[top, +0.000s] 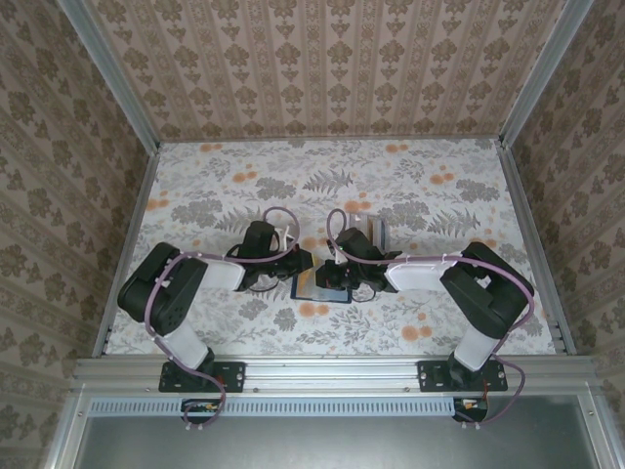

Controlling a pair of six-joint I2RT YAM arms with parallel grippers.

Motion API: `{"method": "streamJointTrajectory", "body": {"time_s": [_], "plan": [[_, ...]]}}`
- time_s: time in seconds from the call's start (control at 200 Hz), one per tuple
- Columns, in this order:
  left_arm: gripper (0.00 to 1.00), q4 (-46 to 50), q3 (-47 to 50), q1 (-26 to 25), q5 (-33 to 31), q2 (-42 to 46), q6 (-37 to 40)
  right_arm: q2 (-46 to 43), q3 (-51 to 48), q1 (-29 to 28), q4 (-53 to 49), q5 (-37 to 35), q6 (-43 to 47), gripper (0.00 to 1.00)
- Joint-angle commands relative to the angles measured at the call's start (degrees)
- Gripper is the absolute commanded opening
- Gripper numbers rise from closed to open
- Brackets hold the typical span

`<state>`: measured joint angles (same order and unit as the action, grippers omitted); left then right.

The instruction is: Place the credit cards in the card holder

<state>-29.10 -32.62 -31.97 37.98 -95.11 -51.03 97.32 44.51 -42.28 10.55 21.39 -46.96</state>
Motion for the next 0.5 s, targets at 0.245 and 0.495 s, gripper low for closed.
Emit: {"method": "streamJointTrajectory", "body": {"time_s": [0.245, 0.495], "plan": [[0.23, 12.7, -0.4, 2.2, -5.5, 7.1, 9.1, -6.7, -5.0, 1.1, 1.1, 0.0, 0.1, 0.02], [0.38, 22.1, -2.2, 2.2, -11.1, 11.1, 15.0, -12.7, -8.5, 3.7, -6.5, -2.5, 2.4, 0.07]]}}
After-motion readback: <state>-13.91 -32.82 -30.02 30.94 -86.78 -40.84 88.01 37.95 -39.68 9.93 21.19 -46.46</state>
